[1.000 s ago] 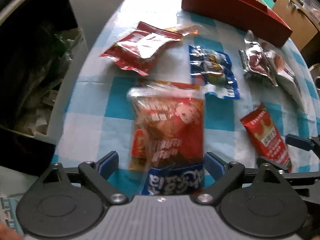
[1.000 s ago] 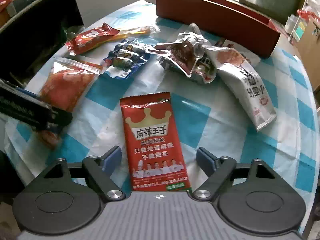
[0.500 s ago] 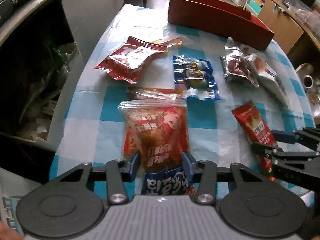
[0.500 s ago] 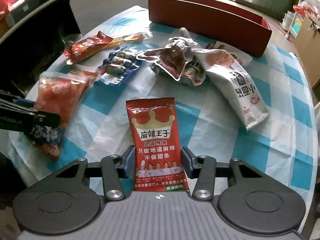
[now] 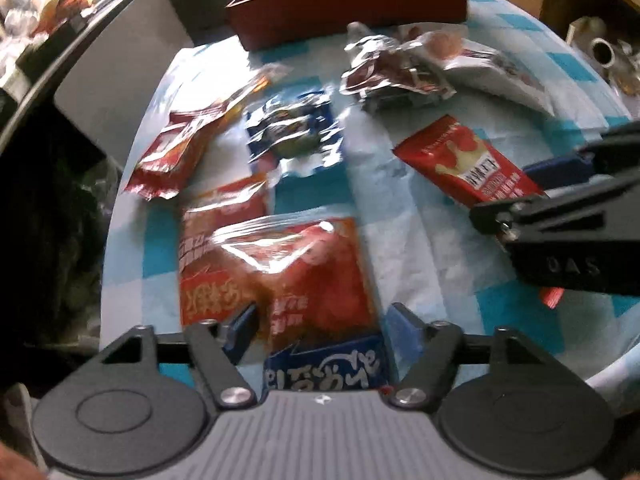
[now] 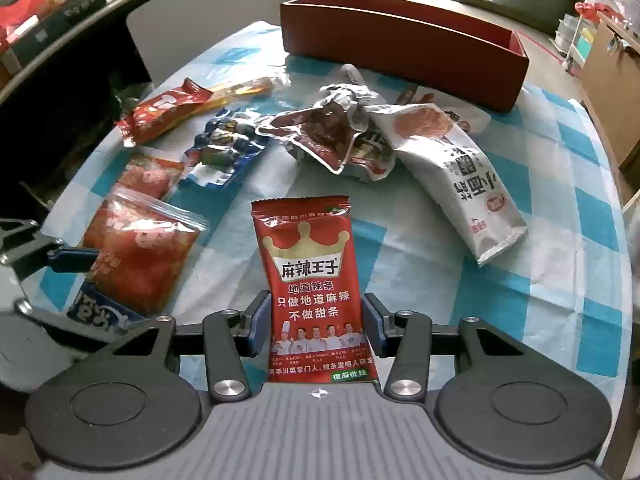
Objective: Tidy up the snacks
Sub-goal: 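Carry the bread bag with the left gripper while the right lowers the red packet into the box and opens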
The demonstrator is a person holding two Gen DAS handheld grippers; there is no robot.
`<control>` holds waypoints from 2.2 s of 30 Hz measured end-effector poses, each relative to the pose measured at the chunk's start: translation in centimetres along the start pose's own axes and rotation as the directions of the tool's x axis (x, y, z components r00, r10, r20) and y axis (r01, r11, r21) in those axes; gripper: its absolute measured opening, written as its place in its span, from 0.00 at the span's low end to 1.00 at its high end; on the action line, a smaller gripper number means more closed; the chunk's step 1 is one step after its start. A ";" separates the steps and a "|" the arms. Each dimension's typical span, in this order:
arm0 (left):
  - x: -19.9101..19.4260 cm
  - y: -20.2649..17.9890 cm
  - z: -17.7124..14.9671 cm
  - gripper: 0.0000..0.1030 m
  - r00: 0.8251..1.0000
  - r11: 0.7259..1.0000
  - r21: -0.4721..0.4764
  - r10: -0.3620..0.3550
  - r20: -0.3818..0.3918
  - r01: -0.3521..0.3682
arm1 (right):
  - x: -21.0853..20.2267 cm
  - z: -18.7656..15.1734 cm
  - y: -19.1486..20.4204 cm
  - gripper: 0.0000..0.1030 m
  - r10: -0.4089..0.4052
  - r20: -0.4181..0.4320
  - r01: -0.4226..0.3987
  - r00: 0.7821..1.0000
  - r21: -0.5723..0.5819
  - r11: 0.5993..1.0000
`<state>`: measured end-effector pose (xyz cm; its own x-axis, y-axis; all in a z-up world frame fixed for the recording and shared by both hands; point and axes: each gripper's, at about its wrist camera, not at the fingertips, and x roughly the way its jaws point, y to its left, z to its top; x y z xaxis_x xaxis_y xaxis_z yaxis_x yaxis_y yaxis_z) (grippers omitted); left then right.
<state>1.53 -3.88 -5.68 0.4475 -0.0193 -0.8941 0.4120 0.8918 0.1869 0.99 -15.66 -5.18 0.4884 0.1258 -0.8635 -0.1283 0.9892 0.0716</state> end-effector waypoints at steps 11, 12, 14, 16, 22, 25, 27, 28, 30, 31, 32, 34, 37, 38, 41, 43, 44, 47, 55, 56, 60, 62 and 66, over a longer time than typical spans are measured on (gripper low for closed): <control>-3.2 3.2 1.4 0.40 0.992 0.979 -0.171 -0.100 0.076 0.111 | -1.9 0.6 -1.9 0.54 0.027 0.074 -0.032 0.997 0.071 0.997; -3.4 3.5 1.7 0.40 0.991 0.975 -0.184 -0.108 0.085 0.122 | -2.1 0.7 -2.0 0.54 0.029 0.083 -0.035 0.996 0.076 0.997; -3.7 3.7 2.4 0.40 0.988 0.971 -0.200 -0.115 0.107 0.134 | -2.5 0.9 -2.2 0.54 0.029 0.102 -0.037 0.994 0.085 0.996; -3.6 3.7 3.3 0.40 0.986 0.969 -0.206 -0.115 0.119 0.138 | -2.9 1.4 -2.6 0.54 0.024 0.121 -0.036 0.992 0.099 0.994; -3.8 3.7 6.7 0.40 0.974 0.961 -0.213 -0.142 0.176 0.178 | -4.0 3.3 -3.5 0.54 0.002 0.187 -0.029 0.982 0.139 0.990; -4.2 3.5 8.7 0.40 0.967 0.962 -0.203 -0.140 0.212 0.183 | -4.1 4.4 -4.1 0.54 -0.015 0.206 -0.017 0.979 0.156 0.988; -4.2 3.7 10.3 0.40 0.963 0.961 -0.204 -0.138 0.231 0.187 | -4.1 5.4 -4.6 0.54 -0.027 0.222 -0.012 0.975 0.171 0.985; -4.1 3.8 11.0 0.40 0.961 0.960 -0.206 -0.137 0.240 0.188 | -4.0 6.0 -5.0 0.54 -0.032 0.230 -0.010 0.973 0.179 0.984; -4.0 4.2 12.6 0.40 0.958 0.960 -0.210 -0.130 0.254 0.186 | -3.8 7.2 -5.6 0.54 -0.044 0.242 -0.004 0.969 0.193 0.981; -3.8 4.4 13.3 0.40 0.958 0.961 -0.210 -0.123 0.260 0.180 | -3.7 7.8 -5.8 0.54 -0.047 0.248 -0.003 0.968 0.196 0.981; -3.7 4.6 14.3 0.40 0.957 0.963 -0.208 -0.114 0.265 0.172 | -3.6 8.6 -6.1 0.54 -0.050 0.255 -0.002 0.966 0.199 0.980; -3.5 4.9 16.0 0.40 0.956 0.967 -0.193 -0.107 0.274 0.164 | -3.4 10.1 -6.5 0.54 -0.058 0.269 0.003 0.961 0.202 0.979; -2.8 5.5 19.3 0.40 0.943 0.973 -0.171 -0.096 0.318 0.156 | -2.6 12.6 -7.3 0.54 -0.073 0.288 0.011 0.955 0.209 0.978; -2.4 5.8 20.5 0.40 0.942 0.973 -0.171 -0.092 0.323 0.154 | -2.2 13.5 -7.5 0.54 -0.081 0.293 0.019 0.953 0.209 0.978; -0.9 6.5 23.5 0.40 0.939 0.974 -0.179 -0.072 0.336 0.139 | -0.9 16.2 -8.3 0.54 -0.103 0.299 0.043 0.949 0.203 0.978; 0.0 7.1 25.1 0.40 0.936 0.974 -0.187 -0.056 0.347 0.128 | 0.0 17.7 -9.0 0.54 -0.110 0.307 0.046 0.945 0.209 0.977; 0.5 7.3 26.2 0.40 0.934 0.974 -0.191 -0.047 0.354 0.121 | 0.7 18.4 -9.3 0.54 -0.116 0.312 0.050 0.943 0.211 0.976; 2.2 7.7 28.5 0.40 0.930 0.977 -0.197 -0.006 0.368 0.085 | 2.7 19.8 -10.4 0.54 -0.125 0.321 0.052 0.939 0.226 0.973; 8.6 7.1 32.2 0.40 0.944 0.980 -0.196 0.055 0.327 0.011 | 8.4 22.9 -11.8 0.44 -0.182 0.274 0.130 0.944 0.198 0.971; 9.4 6.9 32.0 0.40 0.949 0.982 -0.188 0.056 0.310 0.003 | 9.0 23.1 -11.8 0.41 -0.177 0.258 0.130 0.950 0.188 0.974; 10.3 6.5 30.8 0.39 0.957 0.985 -0.172 0.039 0.286 0.011 | 10.2 22.8 -11.5 0.42 -0.174 0.202 0.142 0.964 0.161 0.977; 9.8 6.1 30.3 0.39 0.957 0.989 -0.150 0.032 0.289 0.012 | 10.6 22.2 -11.5 0.42 -0.163 0.178 0.133 0.970 0.168 0.977; 9.2 5.7 29.7 0.41 0.967 0.993 -0.120 0.037 0.252 -0.007 | 10.0 21.7 -11.7 0.43 -0.139 0.149 0.107 0.979 0.209 0.972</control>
<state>31.52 -12.36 -0.74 0.6478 -0.0995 -0.7553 0.3108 0.9397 0.1428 26.11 -24.30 -3.84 0.6244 -0.0034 -0.7811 0.1078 0.9908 0.0818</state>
